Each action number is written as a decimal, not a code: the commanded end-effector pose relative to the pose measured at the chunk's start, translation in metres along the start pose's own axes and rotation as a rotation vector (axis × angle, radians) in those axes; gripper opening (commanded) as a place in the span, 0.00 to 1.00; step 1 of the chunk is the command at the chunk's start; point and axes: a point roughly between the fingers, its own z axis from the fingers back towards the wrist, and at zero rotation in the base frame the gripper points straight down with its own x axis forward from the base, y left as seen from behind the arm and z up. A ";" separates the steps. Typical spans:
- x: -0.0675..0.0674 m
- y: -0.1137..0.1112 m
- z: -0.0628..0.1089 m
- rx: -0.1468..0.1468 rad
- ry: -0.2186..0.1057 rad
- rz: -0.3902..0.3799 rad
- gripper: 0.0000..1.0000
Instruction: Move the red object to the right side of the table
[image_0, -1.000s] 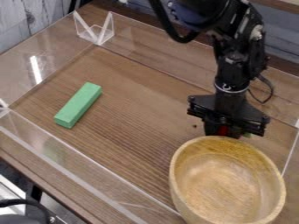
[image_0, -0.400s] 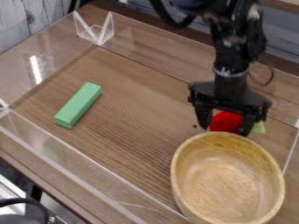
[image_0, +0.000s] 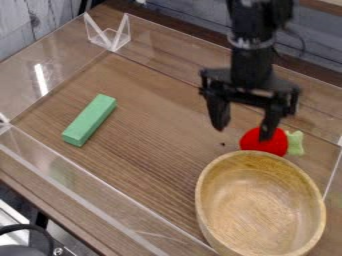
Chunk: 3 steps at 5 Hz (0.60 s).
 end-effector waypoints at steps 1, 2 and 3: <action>0.023 0.012 0.031 -0.012 -0.087 -0.011 1.00; 0.022 0.005 0.024 -0.004 -0.094 -0.044 1.00; 0.021 0.000 0.018 -0.003 -0.085 -0.054 1.00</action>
